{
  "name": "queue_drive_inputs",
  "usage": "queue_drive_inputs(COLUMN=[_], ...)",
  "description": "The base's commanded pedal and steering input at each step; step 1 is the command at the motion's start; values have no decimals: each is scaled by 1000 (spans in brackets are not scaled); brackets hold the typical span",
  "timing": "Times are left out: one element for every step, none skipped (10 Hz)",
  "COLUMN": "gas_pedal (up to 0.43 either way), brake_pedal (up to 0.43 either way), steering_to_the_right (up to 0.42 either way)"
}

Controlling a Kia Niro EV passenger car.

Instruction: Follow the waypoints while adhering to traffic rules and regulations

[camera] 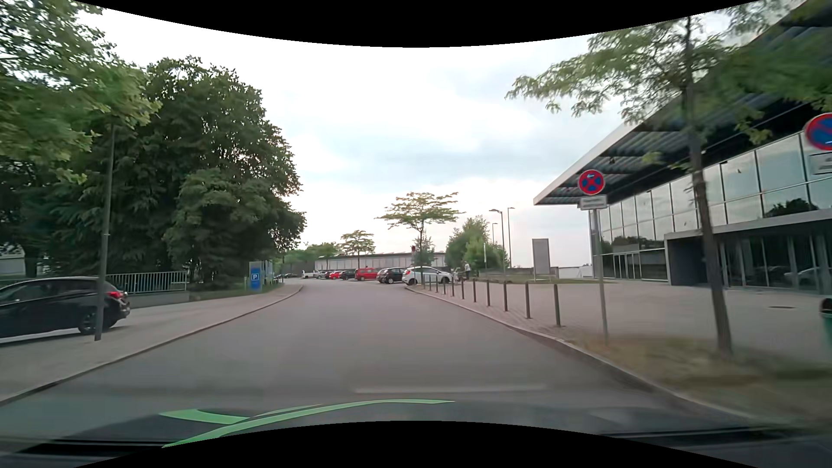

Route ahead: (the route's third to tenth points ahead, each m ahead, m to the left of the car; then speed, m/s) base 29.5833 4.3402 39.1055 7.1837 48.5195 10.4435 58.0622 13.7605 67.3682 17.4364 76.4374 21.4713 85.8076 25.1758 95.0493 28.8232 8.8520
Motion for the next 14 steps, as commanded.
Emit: queue_drive_inputs(gas_pedal=[110,110,110,110,110,110,110,110,110,110,110,110,110,110], brake_pedal=[0,0,0,0,0,0,0,0,0,0,0,0,0,0], steering_to_the_right=[-34,-34,-34,-34,-34,-35,-35,-36,-37,-39,-43,-45,-45,-45])
